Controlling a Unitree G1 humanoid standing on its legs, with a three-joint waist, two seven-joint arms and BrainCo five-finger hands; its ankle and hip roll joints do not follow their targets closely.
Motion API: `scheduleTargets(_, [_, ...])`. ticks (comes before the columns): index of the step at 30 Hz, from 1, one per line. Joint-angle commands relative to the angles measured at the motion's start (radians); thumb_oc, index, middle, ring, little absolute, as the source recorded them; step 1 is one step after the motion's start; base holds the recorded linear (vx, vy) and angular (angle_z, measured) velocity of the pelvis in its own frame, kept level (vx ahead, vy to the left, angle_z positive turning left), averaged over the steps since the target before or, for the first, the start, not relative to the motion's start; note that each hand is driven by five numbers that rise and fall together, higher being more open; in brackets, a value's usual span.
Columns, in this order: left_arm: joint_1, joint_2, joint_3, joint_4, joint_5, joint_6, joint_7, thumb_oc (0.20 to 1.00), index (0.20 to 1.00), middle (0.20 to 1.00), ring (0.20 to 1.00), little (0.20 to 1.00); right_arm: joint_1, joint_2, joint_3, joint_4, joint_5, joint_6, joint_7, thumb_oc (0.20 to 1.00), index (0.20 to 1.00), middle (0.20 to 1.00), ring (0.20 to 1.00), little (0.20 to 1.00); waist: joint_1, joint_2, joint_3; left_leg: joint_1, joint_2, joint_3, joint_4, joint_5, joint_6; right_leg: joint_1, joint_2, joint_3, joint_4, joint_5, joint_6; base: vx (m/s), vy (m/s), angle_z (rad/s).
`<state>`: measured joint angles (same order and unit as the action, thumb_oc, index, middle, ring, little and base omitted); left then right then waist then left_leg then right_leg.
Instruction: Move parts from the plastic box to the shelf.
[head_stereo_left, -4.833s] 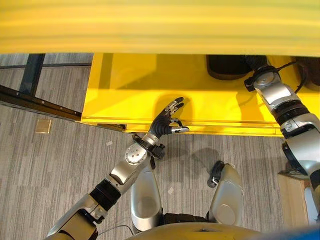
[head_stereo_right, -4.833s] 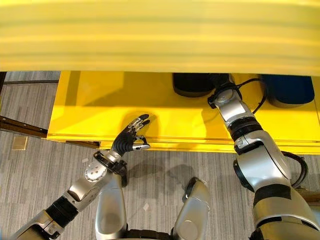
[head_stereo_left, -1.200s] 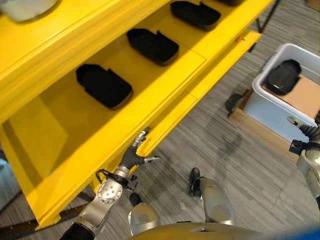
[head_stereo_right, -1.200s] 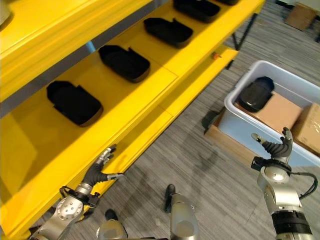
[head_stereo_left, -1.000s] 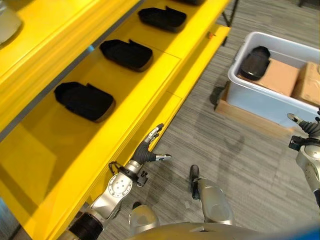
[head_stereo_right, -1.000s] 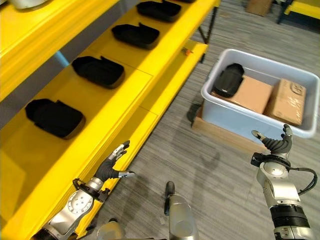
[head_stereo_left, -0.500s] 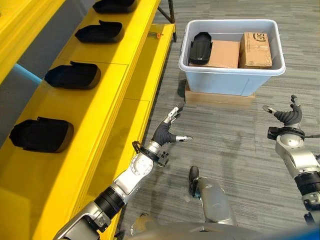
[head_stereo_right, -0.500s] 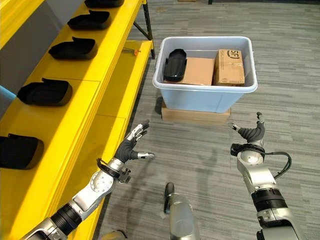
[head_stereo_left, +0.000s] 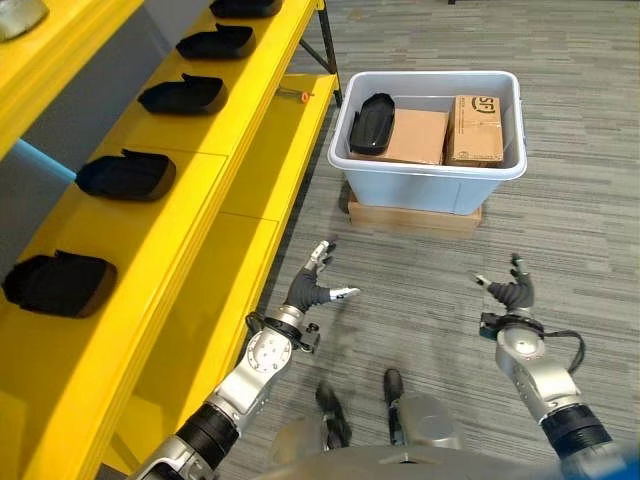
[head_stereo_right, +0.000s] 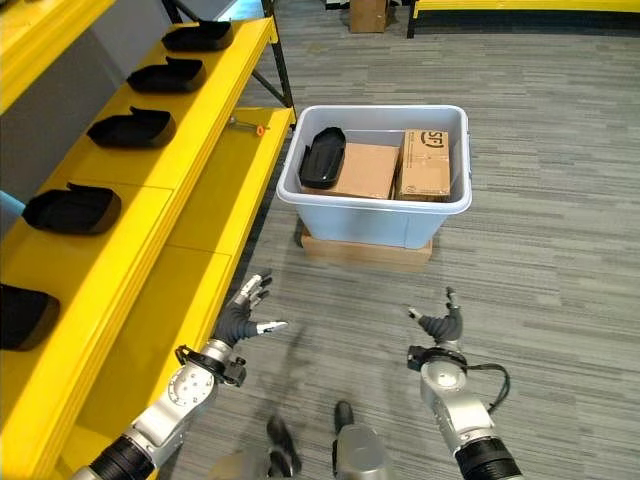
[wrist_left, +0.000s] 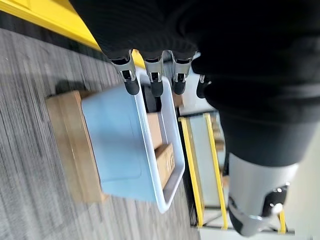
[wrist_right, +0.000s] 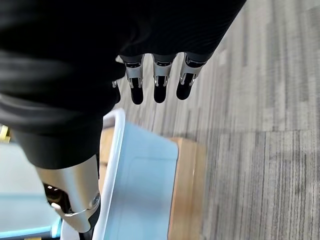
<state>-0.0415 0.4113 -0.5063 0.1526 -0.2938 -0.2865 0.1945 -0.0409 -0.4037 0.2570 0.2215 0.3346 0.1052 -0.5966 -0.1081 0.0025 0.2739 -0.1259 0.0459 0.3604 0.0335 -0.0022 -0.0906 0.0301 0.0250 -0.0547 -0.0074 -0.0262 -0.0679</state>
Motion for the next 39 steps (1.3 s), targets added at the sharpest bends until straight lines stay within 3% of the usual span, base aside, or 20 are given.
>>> scheduleTargets(1, [0.025,-0.001,0.069,-0.03,-0.01,-0.043,-0.019,1.0,1.0,1.0,1.0,1.0,-0.037,-0.055,-0.028,-0.049,-0.021,-0.053,0.017,1.0,1.0,1.0,1.0,1.0,0.02,-0.015,-0.028,0.007,0.004,-0.009,0.057,0.024,0.05,0.063,-0.06,-0.116,-0.021,-0.007,0.088,0.22,0.118,-0.91])
scheduleTargets(11, [0.064,0.01,0.123,0.022,0.014,-0.067,-0.055,1.0,1.0,1.0,1.0,1.0,-0.014,-0.031,-0.035,-0.035,-0.049,-0.06,0.068,1.0,1.0,1.0,1.0,1.0,0.031,-0.025,-0.079,0.169,-0.033,-0.009,-0.07,-0.019,0.09,0.07,-0.051,-0.157,0.013,-0.029,0.115,0.16,0.09,-0.27])
scheduleTargets(14, [0.076,0.019,0.142,0.023,0.03,-0.052,-0.066,1.0,1.0,1.0,1.0,1.0,-0.029,-0.023,-0.033,-0.034,-0.071,-0.071,0.075,1.0,1.0,1.0,1.0,1.0,0.04,-0.022,-0.088,0.191,-0.036,0.007,-0.08,-0.032,0.103,0.05,-0.044,-0.181,0.091,-0.072,0.114,0.08,0.113,0.01])
scheduleTargets(15, [0.075,0.026,0.143,0.026,0.047,-0.049,-0.071,1.0,1.0,1.0,1.0,1.0,-0.04,-0.021,-0.031,-0.035,-0.068,-0.076,0.069,1.0,1.0,1.0,1.0,1.0,0.045,-0.022,-0.086,0.193,-0.033,0.017,-0.074,-0.036,0.108,0.039,-0.04,-0.204,0.139,-0.094,0.11,0.02,0.092,-0.03])
scheduleTargets(17, [0.075,0.033,0.146,0.027,0.051,-0.045,-0.078,1.0,1.0,1.0,1.0,1.0,-0.056,-0.014,-0.028,-0.03,-0.059,-0.084,0.06,1.0,1.0,1.0,1.0,1.0,0.053,-0.021,-0.079,0.198,-0.034,0.031,-0.073,-0.044,0.125,-0.008,-0.056,-0.234,0.283,-0.083,0.134,-0.01,0.13,-0.12])
scheduleTargets(18, [0.076,0.042,0.152,0.024,0.051,-0.03,-0.08,1.0,1.0,1.0,1.0,1.0,-0.072,-0.002,-0.026,-0.025,-0.054,-0.087,0.052,1.0,1.0,1.0,1.0,1.0,0.059,-0.017,-0.067,0.213,-0.036,0.038,-0.08,-0.054,0.145,-0.064,-0.084,-0.256,0.43,-0.055,0.165,-0.01,0.15,-0.27])
scheduleTargets(21, [0.084,0.056,0.157,0.026,0.06,-0.02,-0.075,1.0,1.0,1.0,1.0,1.0,-0.107,0.02,-0.02,-0.003,-0.054,-0.09,0.042,1.0,1.0,1.0,1.0,1.0,0.073,-0.009,-0.044,0.25,-0.032,0.047,-0.083,-0.069,0.162,-0.154,-0.175,-0.283,0.59,0.003,0.213,0.04,0.084,-0.41])
scheduleTargets(23, [0.089,0.062,0.157,0.026,0.053,-0.022,-0.07,1.0,1.0,1.0,1.0,1.0,-0.125,0.028,-0.015,0.016,-0.063,-0.1,0.041,1.0,1.0,1.0,1.0,1.0,0.085,-0.007,-0.036,0.277,-0.027,0.063,-0.081,-0.076,0.151,-0.15,-0.234,-0.321,0.499,0.028,0.213,0.09,-0.061,-0.25])
scheduleTargets(25, [0.091,0.068,0.16,0.014,0.051,-0.013,-0.069,1.0,1.0,1.0,1.0,1.0,-0.131,0.03,-0.017,0.019,-0.055,-0.101,0.037,1.0,1.0,1.0,1.0,1.0,0.084,-0.01,-0.032,0.3,-0.022,0.057,-0.084,-0.083,0.139,-0.143,-0.245,-0.32,0.352,0.086,0.224,0.17,-0.221,-0.32])
scheduleTargets(26, [0.09,0.07,0.149,0.009,0.052,-0.012,-0.075,1.0,1.0,1.0,1.0,1.0,-0.123,0.033,-0.029,0.013,-0.059,-0.1,0.026,1.0,1.0,1.0,1.0,1.0,0.071,-0.02,-0.035,0.329,-0.028,0.029,-0.095,-0.098,0.129,-0.147,-0.257,-0.271,0.149,0.206,0.26,0.35,-0.402,-0.09])
scheduleTargets(27, [0.089,0.075,0.132,0.014,0.061,-0.019,-0.084,1.0,1.0,1.0,1.0,1.0,-0.116,0.04,-0.042,0.013,-0.061,-0.1,0.022,1.0,1.0,1.0,1.0,1.0,0.064,-0.027,-0.035,0.346,-0.03,0.008,-0.097,-0.118,0.126,-0.163,-0.291,-0.232,0.043,0.298,0.289,0.37,-0.419,0.16])
scheduleTargets(29, [0.095,0.08,0.122,0.016,0.065,-0.031,-0.098,1.0,1.0,1.0,1.0,1.0,-0.111,0.042,-0.056,0.012,-0.072,-0.101,0.025,1.0,1.0,1.0,1.0,1.0,0.064,-0.031,-0.029,0.362,-0.021,0.008,-0.095,-0.125,0.119,-0.179,-0.317,-0.232,-0.031,0.333,0.3,0.25,-0.269,0.4])
scheduleTargets(30, [0.102,0.081,0.116,0.014,0.071,-0.037,-0.1,1.0,1.0,1.0,1.0,1.0,-0.11,0.043,-0.062,0.011,-0.077,-0.1,0.026,1.0,1.0,1.0,1.0,1.0,0.067,-0.032,-0.026,0.372,-0.014,0.016,-0.093,-0.127,0.114,-0.182,-0.324,-0.249,-0.049,0.343,0.305,0.36,-0.325,0.37])
scheduleTargets(31, [0.114,0.08,0.104,0.01,0.079,-0.041,-0.097,1.0,1.0,1.0,1.0,1.0,-0.104,0.037,-0.07,0.001,-0.083,-0.086,0.03,1.0,1.0,1.0,1.0,1.0,0.065,-0.027,-0.023,0.387,0.0,0.019,-0.087,-0.133,0.107,-0.151,-0.305,-0.263,-0.068,0.316,0.306,0.38,-0.331,0.24])
scheduleTargets(32, [0.108,0.076,0.093,0.014,0.089,-0.039,-0.098,1.0,1.0,1.0,1.0,1.0,-0.1,0.028,-0.071,-0.006,-0.085,-0.078,0.02,1.0,1.0,1.0,1.0,1.0,0.056,-0.027,-0.029,0.382,0.002,-0.003,-0.081,-0.131,0.107,-0.142,-0.29,-0.231,-0.068,0.307,0.298,0.36,-0.384,0.16])
scheduleTargets(33, [0.101,0.075,0.082,0.015,0.097,-0.035,-0.093,1.0,1.0,1.0,1.0,1.0,-0.094,0.022,-0.07,-0.01,-0.087,-0.075,0.009,1.0,1.0,1.0,1.0,1.0,0.045,-0.036,-0.034,0.365,0.001,-0.013,-0.067,-0.116,0.108,-0.151,-0.282,-0.202,-0.05,0.302,0.274,0.23,-0.284,0.3])
scheduleTargets(35, [0.1,0.076,0.075,0.027,0.082,-0.036,-0.091,1.0,1.0,1.0,1.0,1.0,-0.084,0.009,-0.072,-0.014,-0.08,-0.071,0.01,1.0,1.0,1.0,1.0,1.0,0.031,-0.036,-0.047,0.37,0.013,-0.026,-0.068,-0.116,0.1,-0.145,-0.262,-0.178,-0.029,0.277,0.264,0.24,-0.277,0.69])
scheduleTargets(39, [0.113,0.059,0.081,0.022,0.069,-0.048,-0.104,1.0,1.0,1.0,1.0,1.0,-0.077,-0.029,-0.076,-0.02,-0.1,-0.078,0.018,1.0,1.0,1.0,1.0,1.0,0.017,-0.024,-0.075,0.385,0.054,-0.022,-0.089,-0.093,0.062,-0.122,-0.212,-0.19,-0.006,0.191,0.22,0.24,-0.223,0.27])
